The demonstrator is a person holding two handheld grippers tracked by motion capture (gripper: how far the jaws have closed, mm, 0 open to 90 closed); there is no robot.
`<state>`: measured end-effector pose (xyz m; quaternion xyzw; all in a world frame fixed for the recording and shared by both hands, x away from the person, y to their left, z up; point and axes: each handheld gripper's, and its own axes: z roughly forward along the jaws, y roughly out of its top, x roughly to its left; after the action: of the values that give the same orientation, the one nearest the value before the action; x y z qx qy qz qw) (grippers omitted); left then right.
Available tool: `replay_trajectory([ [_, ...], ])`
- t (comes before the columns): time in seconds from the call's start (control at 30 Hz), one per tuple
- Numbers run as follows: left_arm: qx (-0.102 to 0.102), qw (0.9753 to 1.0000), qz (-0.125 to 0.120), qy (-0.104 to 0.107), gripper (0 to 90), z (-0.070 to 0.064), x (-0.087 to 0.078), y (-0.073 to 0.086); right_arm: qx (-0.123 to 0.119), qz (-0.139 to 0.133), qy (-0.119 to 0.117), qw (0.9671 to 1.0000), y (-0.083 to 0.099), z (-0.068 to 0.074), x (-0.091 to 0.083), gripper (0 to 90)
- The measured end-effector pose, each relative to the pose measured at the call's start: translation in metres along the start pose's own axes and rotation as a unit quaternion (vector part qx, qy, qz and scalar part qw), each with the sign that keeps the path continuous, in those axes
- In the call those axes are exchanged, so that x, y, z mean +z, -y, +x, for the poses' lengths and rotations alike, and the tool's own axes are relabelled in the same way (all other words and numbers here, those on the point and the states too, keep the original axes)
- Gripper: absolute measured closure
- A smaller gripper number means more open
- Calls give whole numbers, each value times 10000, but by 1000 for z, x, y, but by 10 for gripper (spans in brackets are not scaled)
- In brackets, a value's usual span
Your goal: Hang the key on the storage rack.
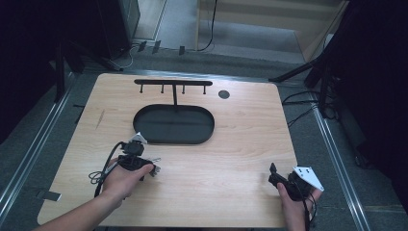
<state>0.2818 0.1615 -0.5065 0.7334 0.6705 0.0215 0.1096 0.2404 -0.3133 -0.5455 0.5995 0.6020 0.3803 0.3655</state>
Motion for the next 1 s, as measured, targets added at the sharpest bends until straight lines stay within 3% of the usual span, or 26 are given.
replay_trajectory([
  [0.1,144,9994,55,-313,332,-8,4,1,14,0,-7,10000,0,0,0,61],
  [0.13,237,9988,76,-421,379,-8,5,3,17,-7,-19,10000,0,0,0,61],
  [0.27,299,9988,2,-397,509,-1,3,3,-4,14,-31,10000,0,0,0,61],
  [0.4,475,9987,19,-178,705,3,1,5,-33,9,-36,10000,0,0,0,61],
  [0.47,530,9985,49,-161,746,5,0,5,-36,12,-33,10000,0,0,0,61],
  [0.53,555,9984,0,-58,844,12,-1,5,-35,19,-20,10000,0,1,0,61],
  [0.83,555,9981,-227,135,827,18,-8,5,-69,23,-34,10000,0,1,1,61],
  [0.97,609,9979,-201,86,636,13,-5,4,-38,14,-8,10000,0,1,0,61],
  [1.0,674,9975,-180,-75,518,10,-2,4,-30,19,2,10000,0,1,0,61],
])
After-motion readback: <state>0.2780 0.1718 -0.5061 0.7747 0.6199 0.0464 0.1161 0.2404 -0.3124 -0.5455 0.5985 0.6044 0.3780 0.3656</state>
